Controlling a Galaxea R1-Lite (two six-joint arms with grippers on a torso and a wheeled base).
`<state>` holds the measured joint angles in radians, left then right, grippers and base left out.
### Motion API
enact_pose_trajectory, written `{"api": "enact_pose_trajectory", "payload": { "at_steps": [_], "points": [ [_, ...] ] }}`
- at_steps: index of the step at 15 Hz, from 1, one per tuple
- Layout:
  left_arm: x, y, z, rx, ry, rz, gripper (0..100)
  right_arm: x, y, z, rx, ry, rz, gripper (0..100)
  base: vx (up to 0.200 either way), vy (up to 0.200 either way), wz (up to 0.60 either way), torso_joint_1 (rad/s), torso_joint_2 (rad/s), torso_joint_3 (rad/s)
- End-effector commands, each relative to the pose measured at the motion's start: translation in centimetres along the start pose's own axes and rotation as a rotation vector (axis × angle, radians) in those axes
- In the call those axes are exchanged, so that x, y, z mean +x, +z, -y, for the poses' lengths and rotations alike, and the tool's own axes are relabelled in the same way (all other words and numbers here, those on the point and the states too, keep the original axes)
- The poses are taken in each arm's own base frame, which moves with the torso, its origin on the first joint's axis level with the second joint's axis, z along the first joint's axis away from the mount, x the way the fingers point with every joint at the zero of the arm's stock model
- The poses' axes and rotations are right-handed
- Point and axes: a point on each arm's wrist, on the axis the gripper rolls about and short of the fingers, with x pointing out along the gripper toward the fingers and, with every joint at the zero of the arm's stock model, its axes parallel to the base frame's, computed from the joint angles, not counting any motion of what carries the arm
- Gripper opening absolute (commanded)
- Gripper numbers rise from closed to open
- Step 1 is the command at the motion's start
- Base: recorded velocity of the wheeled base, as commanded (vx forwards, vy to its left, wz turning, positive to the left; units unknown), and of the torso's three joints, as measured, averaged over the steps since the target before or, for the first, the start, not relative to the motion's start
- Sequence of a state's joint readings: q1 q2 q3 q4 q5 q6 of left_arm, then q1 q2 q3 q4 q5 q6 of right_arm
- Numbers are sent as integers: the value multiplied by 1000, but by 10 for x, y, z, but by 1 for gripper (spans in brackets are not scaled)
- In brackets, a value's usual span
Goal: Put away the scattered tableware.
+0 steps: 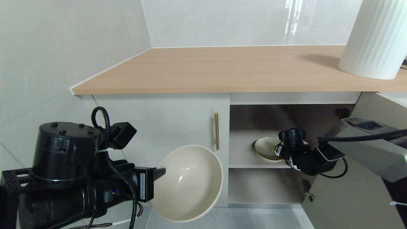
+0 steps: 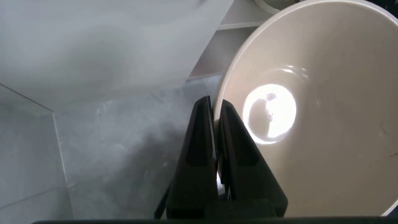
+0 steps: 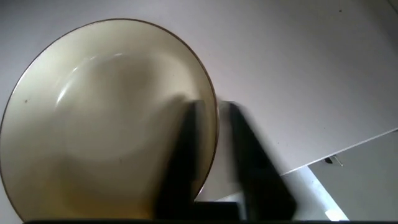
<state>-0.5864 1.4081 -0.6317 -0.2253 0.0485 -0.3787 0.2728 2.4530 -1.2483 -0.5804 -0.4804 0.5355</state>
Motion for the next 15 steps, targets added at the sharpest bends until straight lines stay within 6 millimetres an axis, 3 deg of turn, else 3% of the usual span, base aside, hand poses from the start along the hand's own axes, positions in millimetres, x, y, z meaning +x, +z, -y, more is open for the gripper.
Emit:
{"api": "enact_pose_trajectory", "payload": {
  "at_steps": [1, 8, 11, 13, 15],
  "points": [
    [0, 0, 0, 0, -1, 0, 0, 0, 1, 0, 2, 3, 3, 100, 0, 0, 0, 0, 0, 0],
    [0, 0, 0, 1, 1, 1, 0, -5, 3, 0, 3, 1, 8, 100, 0, 0, 0, 0, 0, 0],
    [8, 0, 1, 42, 3, -18, 0, -53, 20, -1, -10, 54, 13, 100, 0, 0, 0, 0, 0, 0],
    [19, -5, 0, 116, 17, -59, 0, -95, 32, -5, -28, 172, -11, 100, 0, 0, 0, 0, 0, 0],
    [28, 4, 4, 135, 8, -26, 0, -130, 42, 2, -114, 243, -58, 100, 0, 0, 0, 0, 0, 0]
  ]
}}
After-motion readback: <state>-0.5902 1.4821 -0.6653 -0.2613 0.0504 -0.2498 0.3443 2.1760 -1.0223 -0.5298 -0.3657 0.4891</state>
